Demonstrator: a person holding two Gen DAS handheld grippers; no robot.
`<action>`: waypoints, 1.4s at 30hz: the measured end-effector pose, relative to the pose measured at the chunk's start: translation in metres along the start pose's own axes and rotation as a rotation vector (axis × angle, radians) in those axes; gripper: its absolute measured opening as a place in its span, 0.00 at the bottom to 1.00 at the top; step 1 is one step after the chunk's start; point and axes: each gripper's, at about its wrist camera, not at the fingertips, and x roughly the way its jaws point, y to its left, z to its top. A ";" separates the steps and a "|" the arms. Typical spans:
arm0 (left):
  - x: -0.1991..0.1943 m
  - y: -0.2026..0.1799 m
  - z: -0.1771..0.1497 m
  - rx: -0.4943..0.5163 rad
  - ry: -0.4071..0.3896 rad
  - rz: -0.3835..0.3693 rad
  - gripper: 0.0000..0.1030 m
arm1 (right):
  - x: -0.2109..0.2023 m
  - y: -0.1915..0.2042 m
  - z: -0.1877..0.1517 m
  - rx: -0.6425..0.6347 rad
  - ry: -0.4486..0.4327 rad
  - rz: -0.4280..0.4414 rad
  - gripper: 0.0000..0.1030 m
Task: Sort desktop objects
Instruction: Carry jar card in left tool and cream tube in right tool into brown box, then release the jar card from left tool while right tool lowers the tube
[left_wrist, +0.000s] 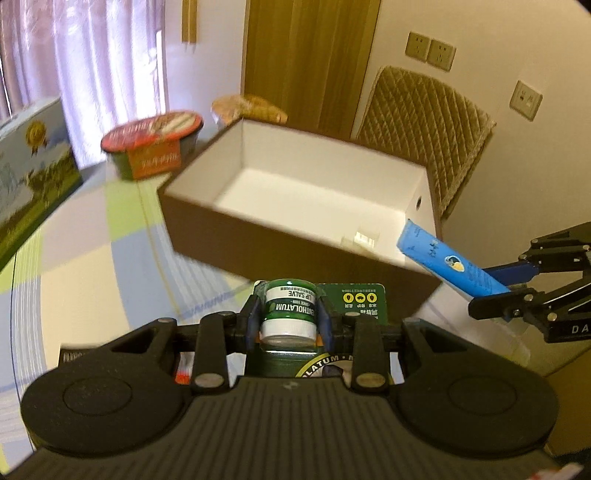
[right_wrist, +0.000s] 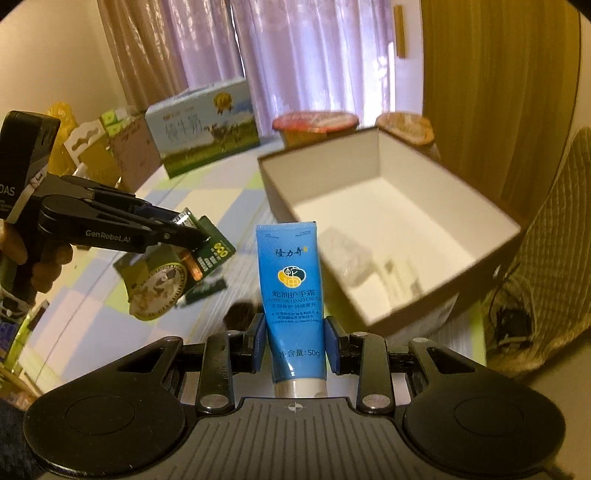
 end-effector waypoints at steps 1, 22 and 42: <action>0.002 0.000 0.008 0.001 -0.010 -0.001 0.27 | 0.000 -0.003 0.005 -0.002 -0.006 -0.003 0.29; 0.085 0.007 0.118 -0.013 -0.041 0.064 0.27 | 0.056 -0.079 0.092 -0.037 0.009 -0.058 0.29; 0.221 0.052 0.140 -0.104 0.171 0.189 0.27 | 0.174 -0.136 0.127 0.031 0.214 -0.087 0.29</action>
